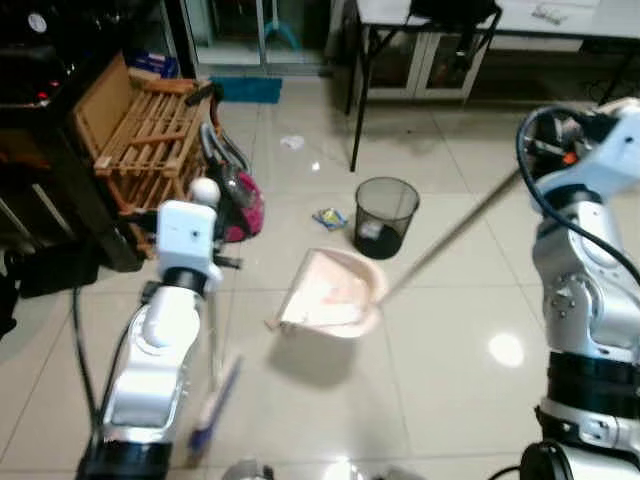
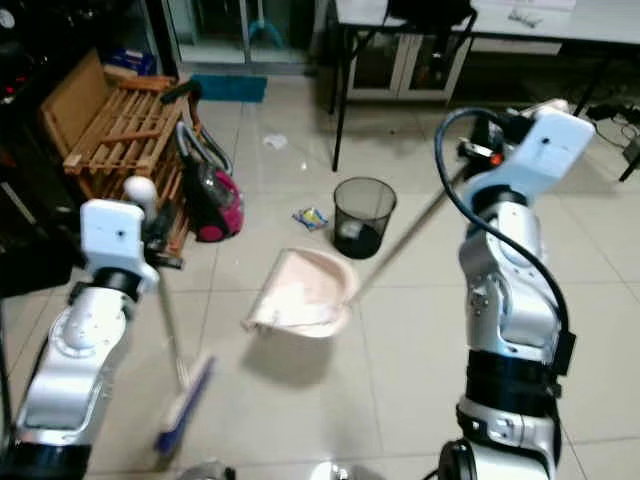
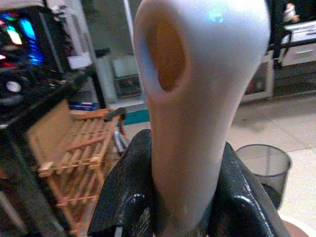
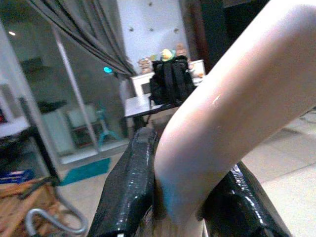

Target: Sweep floor

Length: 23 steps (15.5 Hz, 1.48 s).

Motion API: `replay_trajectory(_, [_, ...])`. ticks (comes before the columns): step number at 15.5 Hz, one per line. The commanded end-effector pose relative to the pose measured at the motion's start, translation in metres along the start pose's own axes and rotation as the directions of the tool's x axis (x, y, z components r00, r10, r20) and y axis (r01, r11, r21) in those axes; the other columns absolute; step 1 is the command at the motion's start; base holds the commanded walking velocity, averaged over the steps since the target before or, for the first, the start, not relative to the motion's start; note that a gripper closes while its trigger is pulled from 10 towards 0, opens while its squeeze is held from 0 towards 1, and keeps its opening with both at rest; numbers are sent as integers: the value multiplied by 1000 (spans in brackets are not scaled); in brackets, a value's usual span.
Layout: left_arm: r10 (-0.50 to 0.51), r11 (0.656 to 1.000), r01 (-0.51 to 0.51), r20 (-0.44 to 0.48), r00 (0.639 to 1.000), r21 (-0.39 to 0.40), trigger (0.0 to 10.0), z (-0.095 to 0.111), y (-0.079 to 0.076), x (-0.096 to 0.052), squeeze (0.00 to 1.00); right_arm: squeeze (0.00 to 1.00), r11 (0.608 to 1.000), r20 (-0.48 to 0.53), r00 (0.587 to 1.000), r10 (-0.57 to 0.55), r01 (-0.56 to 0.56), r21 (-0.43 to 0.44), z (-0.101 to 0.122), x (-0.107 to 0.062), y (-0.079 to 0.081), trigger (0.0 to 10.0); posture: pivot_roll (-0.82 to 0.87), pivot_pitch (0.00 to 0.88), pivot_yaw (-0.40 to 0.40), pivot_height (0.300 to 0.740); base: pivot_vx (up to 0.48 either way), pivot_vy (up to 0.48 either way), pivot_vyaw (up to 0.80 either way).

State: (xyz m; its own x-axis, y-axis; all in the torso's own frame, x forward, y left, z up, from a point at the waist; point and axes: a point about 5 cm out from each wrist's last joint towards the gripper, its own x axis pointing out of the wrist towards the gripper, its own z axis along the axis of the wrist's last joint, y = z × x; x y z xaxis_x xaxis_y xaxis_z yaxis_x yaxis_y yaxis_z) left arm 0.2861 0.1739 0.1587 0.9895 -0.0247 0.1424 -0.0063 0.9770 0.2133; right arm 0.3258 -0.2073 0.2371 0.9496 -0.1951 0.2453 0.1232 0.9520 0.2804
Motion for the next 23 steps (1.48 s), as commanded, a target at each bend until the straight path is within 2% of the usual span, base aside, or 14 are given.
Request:
replay_trajectory(1, [-8, 1000, 8, 49, 999, -1, 10000, 12, -4, 3, 0, 0, 1000, 27, 1000, -9, 9, 4, 8, -1, -4, 10000, -17, 56, 1, 740, 0, -352, 0])
replay_trajectory(7, [-4, 1000, 5, 58, 998, -4, 10000, 14, -4, 4, 0, 0, 1000, 23, 1000, -5, 5, 10, 7, -3, -2, 10000, -20, 56, 3, 740, 0, -355, 0])
replay_trajectory(9, [17, 999, -16, 31, 999, -43, 10000, 13, -3, 4, 0, 0, 1000, 21, 1000, -9, 9, 13, 6, -4, -1, 10000, -20, 56, 2, 740, 0, 0, 0])
replay_trajectory(15, [14, 999, -10, 81, 997, -51, 10000, 22, 1, 8, 0, 0, 1000, 32, 999, -23, 23, 11, 8, -4, 3, 10000, -20, 58, 7, 740, 0, 0, 0])
replay_trajectory(23, [12, 998, -7, 82, 997, -62, 10000, 24, 1, 10, 0, 0, 998, 24, 1000, -12, 11, 57, 8, -2, 8, 10000, -18, 51, 5, 740, 389, 0, 0])
